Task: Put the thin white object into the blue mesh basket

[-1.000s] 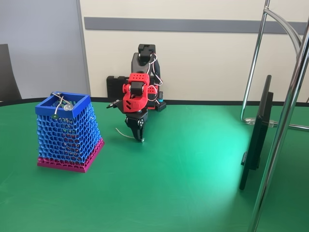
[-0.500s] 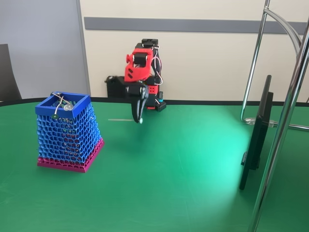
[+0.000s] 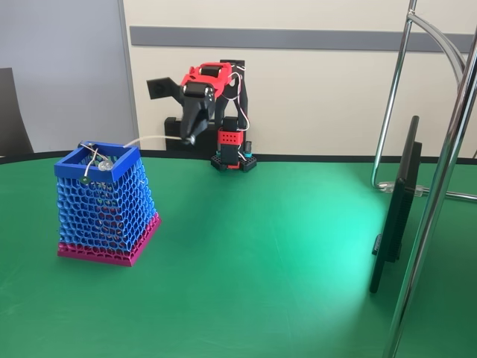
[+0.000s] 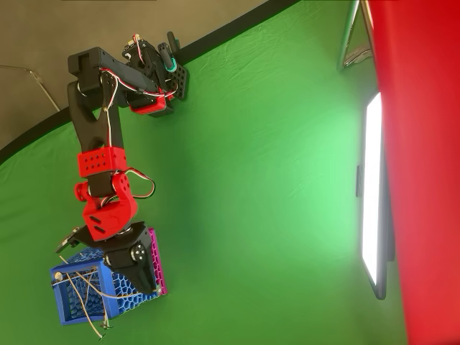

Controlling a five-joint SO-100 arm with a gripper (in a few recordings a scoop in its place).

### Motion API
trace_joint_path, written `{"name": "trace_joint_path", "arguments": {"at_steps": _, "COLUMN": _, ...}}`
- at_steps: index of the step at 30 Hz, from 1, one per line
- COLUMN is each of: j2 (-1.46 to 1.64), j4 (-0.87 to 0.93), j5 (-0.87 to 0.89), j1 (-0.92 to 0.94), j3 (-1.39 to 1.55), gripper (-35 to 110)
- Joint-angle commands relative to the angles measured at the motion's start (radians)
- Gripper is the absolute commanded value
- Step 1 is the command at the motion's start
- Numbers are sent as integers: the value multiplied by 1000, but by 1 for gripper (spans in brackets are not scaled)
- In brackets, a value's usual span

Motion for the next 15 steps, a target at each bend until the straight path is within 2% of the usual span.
{"name": "trace_joint_path", "arguments": {"at_steps": 1, "j2": 54, "j4": -84, "j5": 51, "j1": 32, "j3": -12, "gripper": 1}}
{"name": "trace_joint_path", "arguments": {"at_steps": 8, "j2": 6, "j4": -198, "j5": 262, "j1": 132, "j3": -14, "gripper": 1}}
{"name": "trace_joint_path", "arguments": {"at_steps": 15, "j2": -112, "j4": -175, "j5": 612, "j1": 227, "j3": -117, "gripper": 0}}
